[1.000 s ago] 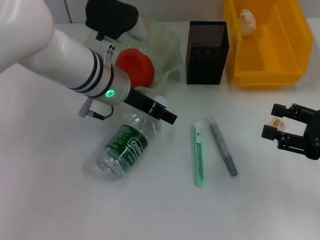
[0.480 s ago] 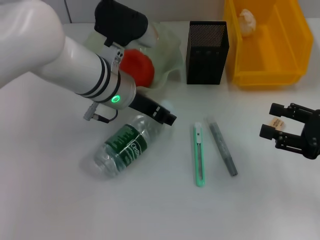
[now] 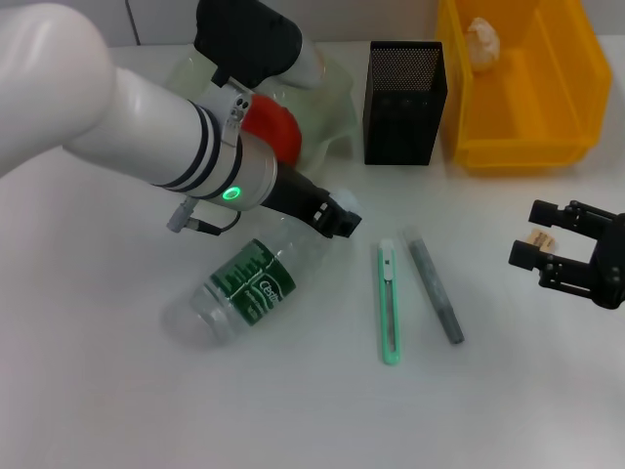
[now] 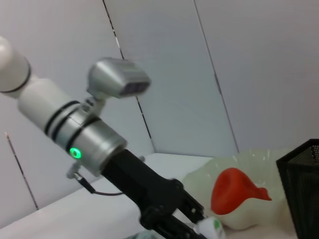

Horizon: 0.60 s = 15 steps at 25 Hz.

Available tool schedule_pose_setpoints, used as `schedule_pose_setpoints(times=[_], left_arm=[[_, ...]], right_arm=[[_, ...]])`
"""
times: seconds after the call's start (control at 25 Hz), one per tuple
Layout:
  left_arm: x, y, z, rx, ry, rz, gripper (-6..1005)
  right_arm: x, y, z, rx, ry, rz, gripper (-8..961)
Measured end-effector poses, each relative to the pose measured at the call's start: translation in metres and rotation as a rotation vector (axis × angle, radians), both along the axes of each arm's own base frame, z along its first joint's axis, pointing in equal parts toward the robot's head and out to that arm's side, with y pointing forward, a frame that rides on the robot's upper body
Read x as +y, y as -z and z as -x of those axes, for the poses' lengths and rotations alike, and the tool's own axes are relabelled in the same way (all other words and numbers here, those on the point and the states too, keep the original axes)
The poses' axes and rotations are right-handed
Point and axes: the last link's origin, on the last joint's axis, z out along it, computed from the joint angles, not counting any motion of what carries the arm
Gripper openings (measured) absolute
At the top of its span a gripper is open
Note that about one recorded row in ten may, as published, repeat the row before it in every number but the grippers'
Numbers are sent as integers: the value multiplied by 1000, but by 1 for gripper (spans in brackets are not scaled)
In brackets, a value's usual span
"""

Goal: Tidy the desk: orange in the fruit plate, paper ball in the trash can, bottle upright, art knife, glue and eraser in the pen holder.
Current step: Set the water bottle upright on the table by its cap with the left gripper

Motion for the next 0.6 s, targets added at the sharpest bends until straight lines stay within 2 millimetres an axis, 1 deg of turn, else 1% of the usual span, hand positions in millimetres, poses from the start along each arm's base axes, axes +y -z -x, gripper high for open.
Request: schedule_pose_setpoints(times=[0.12,0.16,0.2,0.28,0.32,0.36,0.48,0.52,0.56,0.6], left_arm=[[-5,-5,-2,-19,31,-11,445],[-9,-10,-3,-36,58,-20,443],[-18,-18,-3,-75,106,-30,445],[-30,-27,-4,-143,162,-33,448],[-30,-27,-4,-143,162,-33,450],[-40,-36,-1,-228,199,-51,452],[-44,-48,5,-333,225,-83,457],[-44,-48,5,-333,225,-83,459],[-44,-58,14,-423,226,-118,460],[-44,-60,16,-448,231,-126,462]], right_arm=[[0,0,-1,2,8,-9,747],[0,0,-1,3,10,-10,747],[0,0,-1,3,10,-10,747],[0,1,0,7,10,-8,747],[0,2,1,10,8,-7,747],[2,4,3,16,2,-5,747],[4,7,6,20,-6,-4,746],[5,9,8,23,-11,-4,746],[7,11,12,31,-22,-1,746],[7,11,12,31,-22,-1,746]])
